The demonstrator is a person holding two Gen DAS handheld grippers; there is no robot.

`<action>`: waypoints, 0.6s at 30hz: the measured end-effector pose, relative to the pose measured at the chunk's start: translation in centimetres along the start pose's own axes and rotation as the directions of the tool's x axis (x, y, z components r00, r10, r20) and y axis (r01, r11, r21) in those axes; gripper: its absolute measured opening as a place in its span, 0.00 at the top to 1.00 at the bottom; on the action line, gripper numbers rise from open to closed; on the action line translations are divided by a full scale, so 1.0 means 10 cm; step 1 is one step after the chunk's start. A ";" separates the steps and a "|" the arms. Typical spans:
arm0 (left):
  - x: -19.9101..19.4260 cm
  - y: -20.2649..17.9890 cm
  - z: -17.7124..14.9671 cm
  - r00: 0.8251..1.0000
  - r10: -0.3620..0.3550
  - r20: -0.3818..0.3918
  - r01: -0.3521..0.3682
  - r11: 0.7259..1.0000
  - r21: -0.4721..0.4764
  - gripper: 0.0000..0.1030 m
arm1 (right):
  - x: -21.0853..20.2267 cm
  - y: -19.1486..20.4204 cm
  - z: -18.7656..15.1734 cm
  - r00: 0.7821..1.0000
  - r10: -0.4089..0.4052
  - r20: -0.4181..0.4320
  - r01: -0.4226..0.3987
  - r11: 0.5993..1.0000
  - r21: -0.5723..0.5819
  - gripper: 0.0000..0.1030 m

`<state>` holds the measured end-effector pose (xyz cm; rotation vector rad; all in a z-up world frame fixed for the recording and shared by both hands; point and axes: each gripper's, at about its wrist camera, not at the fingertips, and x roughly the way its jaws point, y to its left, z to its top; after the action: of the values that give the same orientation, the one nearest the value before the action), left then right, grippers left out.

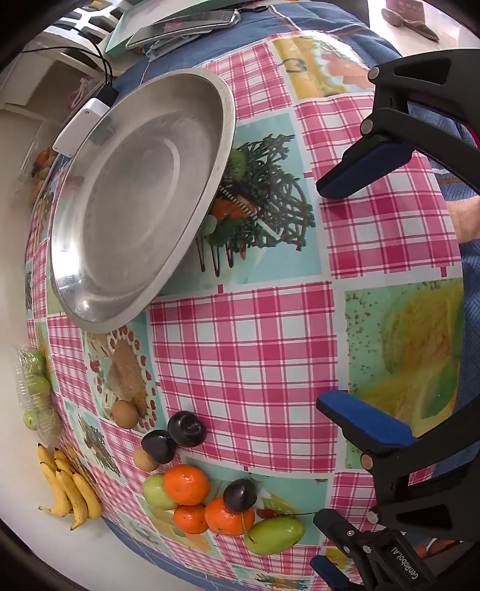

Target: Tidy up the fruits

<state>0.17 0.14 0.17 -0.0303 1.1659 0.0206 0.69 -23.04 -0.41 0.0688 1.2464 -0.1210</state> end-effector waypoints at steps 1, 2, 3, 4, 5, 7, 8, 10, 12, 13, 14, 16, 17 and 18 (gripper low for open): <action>0.00 0.00 0.01 1.000 0.000 0.000 0.000 1.000 0.001 0.00 | -0.01 0.01 -0.01 1.000 0.000 0.000 0.000 1.000 0.000 0.00; 0.00 0.01 0.02 1.000 0.000 -0.001 0.000 1.000 0.001 0.00 | -0.01 0.02 -0.01 1.000 0.001 0.000 -0.001 1.000 -0.001 0.00; 0.00 0.02 0.02 1.000 0.000 -0.001 0.000 1.000 0.001 0.00 | -0.01 0.03 -0.01 1.000 0.001 -0.001 -0.001 1.000 -0.001 0.00; 0.00 0.02 0.03 1.000 0.001 -0.001 -0.001 1.000 0.001 0.00 | -0.02 0.04 -0.01 1.000 0.001 0.000 -0.001 1.000 0.002 0.00; 0.00 0.03 0.04 1.000 0.001 -0.001 -0.001 1.000 0.001 0.00 | -0.02 0.08 -0.03 1.000 -0.003 0.001 0.003 1.000 0.005 0.00; 0.00 0.04 0.06 1.000 0.003 -0.001 -0.003 1.000 0.001 0.00 | 0.03 0.05 -0.04 1.000 -0.004 0.005 0.004 1.000 0.007 0.00; 0.00 0.01 0.00 1.000 -0.001 0.001 0.001 1.000 0.001 0.00 | 0.02 0.06 -0.08 1.000 -0.002 0.008 0.002 1.000 0.008 0.00; 0.00 0.02 0.01 1.000 -0.001 0.001 0.001 1.000 0.002 0.00 | 0.02 0.07 -0.08 1.000 -0.003 0.016 0.003 1.000 0.008 0.00; 0.01 0.00 -0.01 1.000 0.000 0.001 0.000 1.000 0.002 0.00 | 0.00 0.05 -0.09 1.000 -0.002 0.021 0.002 1.000 0.006 0.00; 0.01 0.00 -0.01 1.000 0.000 0.001 0.000 1.000 0.002 0.00 | -0.01 0.05 -0.08 1.000 -0.003 0.019 0.003 1.000 0.006 0.00; 0.01 0.00 -0.01 1.000 0.000 0.001 0.000 1.000 0.003 0.00 | -0.01 0.04 -0.07 1.000 -0.003 0.019 0.002 1.000 0.007 0.00; -0.01 0.01 -0.04 1.000 -0.001 0.001 0.001 1.000 0.001 0.00 | -0.02 0.04 -0.07 1.000 -0.002 0.021 0.002 1.000 0.008 0.00; -0.01 0.01 -0.04 1.000 -0.001 0.001 0.001 1.000 0.001 0.00 | -0.03 0.03 -0.05 1.000 -0.002 0.021 0.002 1.000 0.010 0.00; -0.01 0.02 -0.05 1.000 -0.001 0.001 0.001 1.000 0.002 0.00 | -0.02 0.02 -0.05 1.000 -0.003 0.017 0.002 1.000 0.009 0.00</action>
<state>-0.29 0.33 0.08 -0.0295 1.1650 0.0183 0.20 -22.75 -0.38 0.0740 1.2289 -0.1292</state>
